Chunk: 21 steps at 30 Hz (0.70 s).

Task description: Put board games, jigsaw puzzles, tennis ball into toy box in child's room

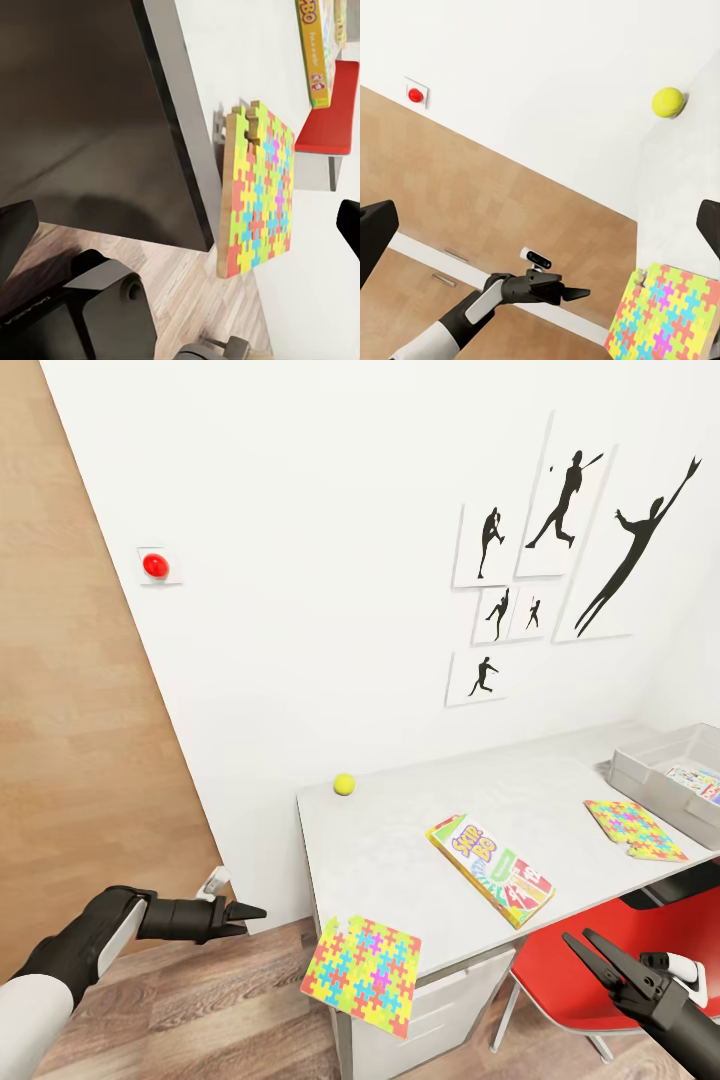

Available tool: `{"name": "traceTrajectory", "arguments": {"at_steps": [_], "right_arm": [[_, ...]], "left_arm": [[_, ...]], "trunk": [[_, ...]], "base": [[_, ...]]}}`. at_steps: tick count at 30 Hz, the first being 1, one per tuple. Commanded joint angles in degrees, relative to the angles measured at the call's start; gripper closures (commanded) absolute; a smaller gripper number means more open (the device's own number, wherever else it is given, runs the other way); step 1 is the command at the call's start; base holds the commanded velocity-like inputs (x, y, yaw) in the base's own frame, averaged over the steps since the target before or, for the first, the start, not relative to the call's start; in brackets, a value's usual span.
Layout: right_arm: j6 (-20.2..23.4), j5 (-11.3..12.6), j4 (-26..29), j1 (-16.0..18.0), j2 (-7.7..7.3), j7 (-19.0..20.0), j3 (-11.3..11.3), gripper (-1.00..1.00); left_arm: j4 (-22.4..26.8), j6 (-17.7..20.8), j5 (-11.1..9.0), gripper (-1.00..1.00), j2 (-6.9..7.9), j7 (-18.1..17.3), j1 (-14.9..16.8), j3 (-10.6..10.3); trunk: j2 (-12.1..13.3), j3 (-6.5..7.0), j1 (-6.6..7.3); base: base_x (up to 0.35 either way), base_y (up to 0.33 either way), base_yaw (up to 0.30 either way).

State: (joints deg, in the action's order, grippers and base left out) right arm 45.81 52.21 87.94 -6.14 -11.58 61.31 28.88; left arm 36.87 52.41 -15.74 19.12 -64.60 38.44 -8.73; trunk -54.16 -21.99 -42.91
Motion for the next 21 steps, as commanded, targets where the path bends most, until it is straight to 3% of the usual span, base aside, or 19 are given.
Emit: {"name": "traceTrajectory", "arguments": {"at_steps": [1, 21], "right_arm": [[0.3, 0.3, 0.0, 0.0, -0.02, -0.1, 0.0, -1.00], [0.3, 0.3, 0.0, 0.1, 0.01, -0.1, 0.0, -1.00]], "left_arm": [[0.0, 0.3, -0.3, -1.00, 0.06, 0.0, 0.0, -0.3], [0.3, 0.3, -0.3, -1.00, 0.07, -0.1, 0.1, -0.4]], "trunk": [[0.0, -0.06, -0.01], [0.0, -0.06, -0.01]], "base": [[0.000, 0.000, 0.000], [-0.020, -0.065, 0.000]]}}
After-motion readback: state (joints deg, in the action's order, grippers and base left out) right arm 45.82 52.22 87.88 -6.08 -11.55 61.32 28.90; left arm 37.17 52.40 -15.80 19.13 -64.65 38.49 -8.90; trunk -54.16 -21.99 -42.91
